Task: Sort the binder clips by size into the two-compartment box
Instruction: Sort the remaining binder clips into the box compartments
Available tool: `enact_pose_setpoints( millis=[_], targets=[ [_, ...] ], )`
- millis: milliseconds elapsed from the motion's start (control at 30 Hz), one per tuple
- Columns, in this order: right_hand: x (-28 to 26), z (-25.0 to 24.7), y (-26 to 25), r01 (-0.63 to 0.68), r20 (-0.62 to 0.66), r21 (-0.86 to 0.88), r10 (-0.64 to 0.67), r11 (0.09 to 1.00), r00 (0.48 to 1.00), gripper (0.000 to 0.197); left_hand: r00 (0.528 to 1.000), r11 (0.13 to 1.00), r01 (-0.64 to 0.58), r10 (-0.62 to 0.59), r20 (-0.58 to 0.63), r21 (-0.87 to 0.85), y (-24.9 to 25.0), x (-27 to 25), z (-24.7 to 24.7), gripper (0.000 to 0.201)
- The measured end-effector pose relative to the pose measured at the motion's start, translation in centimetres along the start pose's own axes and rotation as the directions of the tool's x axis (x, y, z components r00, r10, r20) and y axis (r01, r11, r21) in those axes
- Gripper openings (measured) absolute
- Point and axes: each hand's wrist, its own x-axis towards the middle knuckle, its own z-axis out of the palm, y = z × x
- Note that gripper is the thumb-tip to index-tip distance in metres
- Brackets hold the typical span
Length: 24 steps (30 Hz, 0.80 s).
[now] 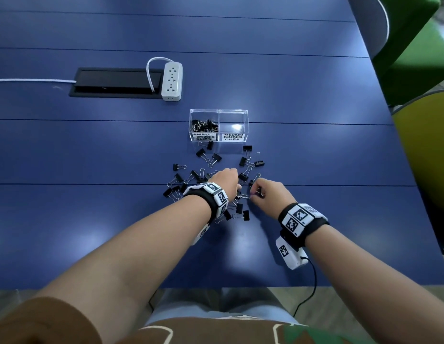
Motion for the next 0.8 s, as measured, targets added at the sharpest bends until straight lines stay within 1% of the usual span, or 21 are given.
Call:
enact_pose_setpoints(
  millis=[67,133,200,267,333,433,533,633,700,800],
  targets=[
    [-0.5,0.8,-0.6,0.045,0.089,-0.038,-0.041,0.998,0.995,0.008,1.0,0.999,0.022,-0.022,0.003,-0.029,-0.2,0.0,0.1,0.027],
    [-0.9,1.5,-0.9,0.053,0.172,-0.107,-0.034,0.993,0.984,0.016,1.0,0.999,0.029,-0.029,-0.001,-0.041,-0.4,-0.1,0.1,0.028],
    [-1.3,1.9,-0.9,0.058,0.208,-0.182,-0.019,0.982,0.978,0.025,0.999,0.999,0.026,-0.027,-0.019,-0.036,-0.8,-0.2,0.0,0.026],
    [-1.4,2.2,-0.8,0.052,0.21,-0.216,-0.006,0.975,0.978,0.03,0.999,1.0,0.017,-0.018,-0.043,-0.026,-1.2,-0.4,-0.1,0.023],
    [-1.2,2.3,-0.6,0.026,0.188,-0.216,0.016,0.976,0.982,0.029,0.999,1.0,-0.006,0.005,-0.054,-0.007,-1.4,-0.7,-0.1,0.022],
    [-0.7,2.0,-0.3,-0.019,0.138,-0.185,0.045,0.983,0.989,0.028,0.998,0.998,-0.046,0.048,-0.051,0.047,-1.5,-1.0,-0.1,0.03],
    [-0.3,1.3,0.2,-0.04,0.101,-0.13,0.054,0.991,0.993,0.028,0.997,0.995,-0.025,0.033,-0.075,0.095,-1.3,-1.1,0.0,0.035],
    [0.3,0.0,0.0,-0.096,0.024,0.037,0.095,0.995,0.995,0.015,0.996,0.991,0.008,0.005,-0.092,0.135,-1.1,-1.2,-0.2,0.034],
    [1.4,-1.3,-0.5,-0.123,-0.041,0.155,0.131,0.98,0.991,0.008,0.997,0.994,0.028,-0.02,-0.071,0.108,-1.1,-1.2,-0.5,0.034],
    [4.1,-3.6,-2.3,-0.109,-0.095,0.323,0.147,0.94,0.985,0.018,0.997,0.997,0.075,-0.075,-0.018,0.006,-1.6,-1.1,-0.8,0.033]
  ],
)
